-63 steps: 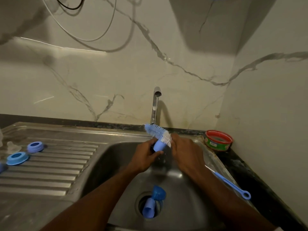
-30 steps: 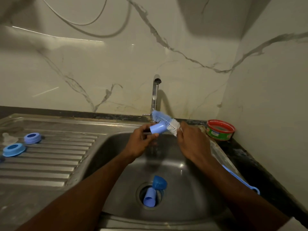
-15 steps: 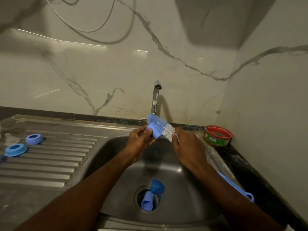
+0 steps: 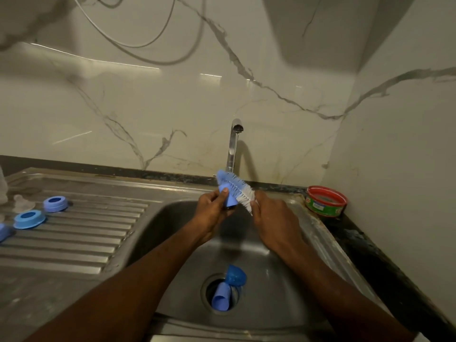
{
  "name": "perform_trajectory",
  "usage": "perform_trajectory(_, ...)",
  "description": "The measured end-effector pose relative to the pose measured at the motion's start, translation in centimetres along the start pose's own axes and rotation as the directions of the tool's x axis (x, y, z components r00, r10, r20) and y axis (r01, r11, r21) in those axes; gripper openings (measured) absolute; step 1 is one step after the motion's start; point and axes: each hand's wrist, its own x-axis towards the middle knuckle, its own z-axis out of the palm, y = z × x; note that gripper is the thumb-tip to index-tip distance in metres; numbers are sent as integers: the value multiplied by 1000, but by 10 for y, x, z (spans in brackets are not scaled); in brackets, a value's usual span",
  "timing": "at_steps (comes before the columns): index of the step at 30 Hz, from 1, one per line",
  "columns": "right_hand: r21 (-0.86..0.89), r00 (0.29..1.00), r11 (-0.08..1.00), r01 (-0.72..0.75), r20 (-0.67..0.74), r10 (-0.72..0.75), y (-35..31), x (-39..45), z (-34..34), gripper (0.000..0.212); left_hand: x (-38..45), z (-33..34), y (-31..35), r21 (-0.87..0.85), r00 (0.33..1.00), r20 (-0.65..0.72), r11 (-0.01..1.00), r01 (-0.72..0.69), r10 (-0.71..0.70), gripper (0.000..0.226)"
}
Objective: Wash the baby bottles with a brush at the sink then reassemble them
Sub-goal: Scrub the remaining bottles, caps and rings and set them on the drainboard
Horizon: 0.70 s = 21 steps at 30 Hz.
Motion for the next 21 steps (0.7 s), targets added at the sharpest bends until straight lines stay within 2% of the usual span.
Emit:
perform_trajectory(2,20,998,998,-64,17,63,-1,8,-1,32,-2,8,-2,-95,996,73,994,62,-55,40)
perform_trajectory(5,12,990,991,-132,43,131,-1,16,-3,37,-1,20,-3,-141,999,8,989,47,-46,38)
perform_trajectory(10,2,1000,1000,-4,5,4,-13,-3,9,29,3,11,-1,-164,993,-100,985,46,-63,32)
perform_trajectory(16,68,994,992,-108,9,107,-11,10,4,34,-7,26,2,-281,988,-33,950,137,-153,34)
perform_trajectory(21,43,1000,999,-10,27,9,-19,-5,8,38,-2,22,-1,-271,983,-113,957,106,-141,35)
